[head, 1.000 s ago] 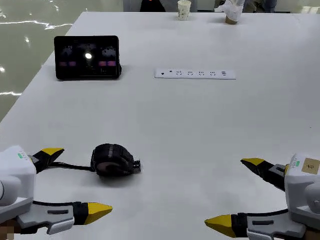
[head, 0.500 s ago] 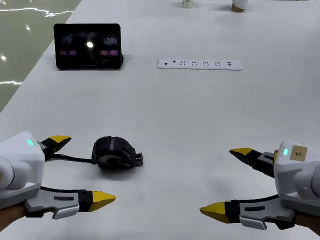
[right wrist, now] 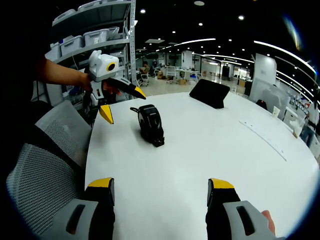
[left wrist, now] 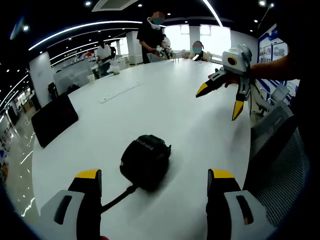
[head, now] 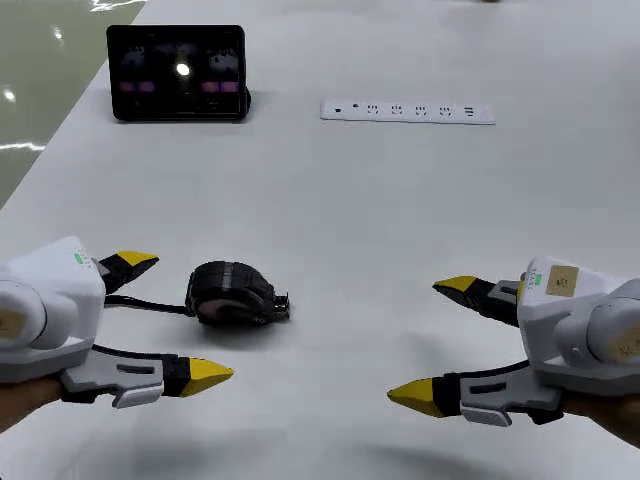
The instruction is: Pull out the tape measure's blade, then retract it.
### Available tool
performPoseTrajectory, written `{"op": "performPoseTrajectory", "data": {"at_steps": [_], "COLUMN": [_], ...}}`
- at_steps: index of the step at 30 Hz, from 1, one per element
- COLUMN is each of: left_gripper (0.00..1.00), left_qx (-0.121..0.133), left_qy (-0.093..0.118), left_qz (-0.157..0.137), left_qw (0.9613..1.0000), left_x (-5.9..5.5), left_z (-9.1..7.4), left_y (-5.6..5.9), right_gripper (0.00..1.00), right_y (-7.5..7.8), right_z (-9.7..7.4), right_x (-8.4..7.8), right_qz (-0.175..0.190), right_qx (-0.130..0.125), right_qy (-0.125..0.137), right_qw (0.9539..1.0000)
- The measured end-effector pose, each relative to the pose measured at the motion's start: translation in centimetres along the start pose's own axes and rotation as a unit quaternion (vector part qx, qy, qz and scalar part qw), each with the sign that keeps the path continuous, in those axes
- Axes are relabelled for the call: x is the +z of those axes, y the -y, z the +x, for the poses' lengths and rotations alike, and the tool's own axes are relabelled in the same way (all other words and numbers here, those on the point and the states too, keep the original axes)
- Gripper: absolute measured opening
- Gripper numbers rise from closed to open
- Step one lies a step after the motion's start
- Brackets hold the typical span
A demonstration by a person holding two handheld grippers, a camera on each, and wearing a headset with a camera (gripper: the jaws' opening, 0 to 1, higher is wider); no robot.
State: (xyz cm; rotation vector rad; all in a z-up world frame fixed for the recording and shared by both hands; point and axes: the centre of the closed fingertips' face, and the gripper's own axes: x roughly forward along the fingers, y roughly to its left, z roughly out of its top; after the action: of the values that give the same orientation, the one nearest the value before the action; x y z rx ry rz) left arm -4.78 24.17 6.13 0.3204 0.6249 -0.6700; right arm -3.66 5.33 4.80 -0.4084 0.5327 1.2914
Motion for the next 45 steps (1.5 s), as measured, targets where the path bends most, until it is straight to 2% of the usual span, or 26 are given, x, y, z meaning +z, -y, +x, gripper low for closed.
{"op": "performPoseTrajectory", "data": {"at_steps": [11,23,35,45], "left_gripper": [0.68,0.56,0.4,0.35], "left_qx": [-0.018,-0.038,-0.074,-0.1], "left_qy": [-0.014,-0.038,-0.061,-0.078], "left_qz": [0.03,0.064,0.105,0.127], "left_qw": [0.9993,0.9965,0.9899,0.9838], "left_x": [0.0,-0.5,-0.7,-1.1], "left_z": [1.3,2.4,3.4,4.2], "left_y": [-0.7,-1.4,-1.6,-1.7], "right_gripper": [0.65,0.5,0.38,0.32], "right_y": [0.3,0.3,0.3,0.2], "right_z": [2.3,4.8,7.6,9.8], "right_x": [0.7,1.5,2.2,2.5], "right_qz": [-0.042,-0.076,-0.117,-0.142], "right_qx": [0.034,0.068,0.101,0.128], "right_qy": [-0.008,-0.014,-0.029,-0.041], "right_qw": [0.9985,0.9946,0.9876,0.9807]}}
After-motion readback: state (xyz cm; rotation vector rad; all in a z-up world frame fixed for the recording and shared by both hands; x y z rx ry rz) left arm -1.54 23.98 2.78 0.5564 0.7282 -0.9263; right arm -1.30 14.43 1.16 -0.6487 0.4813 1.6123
